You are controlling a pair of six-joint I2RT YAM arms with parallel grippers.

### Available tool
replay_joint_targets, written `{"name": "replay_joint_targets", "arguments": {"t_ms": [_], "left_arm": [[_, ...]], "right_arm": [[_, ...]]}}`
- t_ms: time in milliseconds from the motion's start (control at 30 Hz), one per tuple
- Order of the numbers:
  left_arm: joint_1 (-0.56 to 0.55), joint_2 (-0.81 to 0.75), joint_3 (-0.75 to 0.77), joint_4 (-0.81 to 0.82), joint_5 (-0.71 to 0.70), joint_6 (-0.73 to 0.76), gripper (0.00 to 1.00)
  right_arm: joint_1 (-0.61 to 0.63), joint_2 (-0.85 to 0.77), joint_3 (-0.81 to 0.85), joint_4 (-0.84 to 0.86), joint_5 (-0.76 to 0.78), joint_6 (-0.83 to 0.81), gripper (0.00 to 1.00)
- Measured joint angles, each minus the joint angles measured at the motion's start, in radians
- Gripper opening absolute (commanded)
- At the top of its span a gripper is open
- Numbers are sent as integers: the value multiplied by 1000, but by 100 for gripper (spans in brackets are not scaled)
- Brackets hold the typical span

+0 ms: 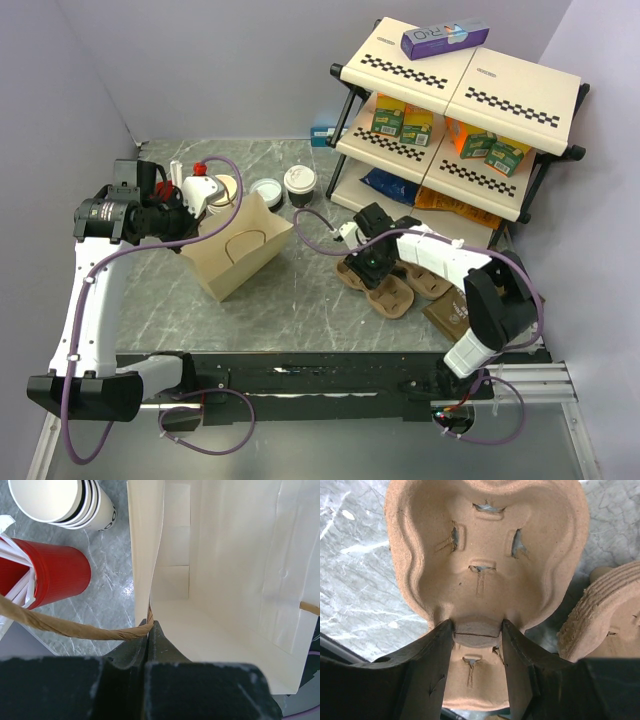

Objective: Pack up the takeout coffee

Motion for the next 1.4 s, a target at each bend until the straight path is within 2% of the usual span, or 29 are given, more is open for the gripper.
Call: {"name": "replay_joint_targets", "arguments": {"t_ms": [400,500,533,633,700,933,1000,1200,1300,1400], "left_arm": [[0,0,0,0,-2,-5,1],[0,0,0,-1,-2,-6,1],[0,2,0,-1,-2,-6,1],[0,9,3,-3,-1,-6,1],[0,19,10,-5,2,-6,1],[-11,35,18,-1,29,-5,1],[-20,35,18,0,42,-5,1],[-60,35,11,4,73,-5,1],[-86,35,10,7,76,-6,1],[-109,35,10,14,77,-12,1]], "right_arm": [[-4,-74,-90,106,0,43,49],[-5,-84,-102,121,0,56,39],[-5,-88,-106,127,0,60,32],[-10,-100,-120,142,-2,71,21],[-13,-116,-134,149,-6,76,19],[-26,-211,-155,60,-53,79,0],[-35,-263,-151,19,-80,69,0],[-49,-462,-29,-74,-148,16,0],[-50,-544,127,-56,-185,-28,0],[-50,-553,326,-6,-269,-74,0]]}}
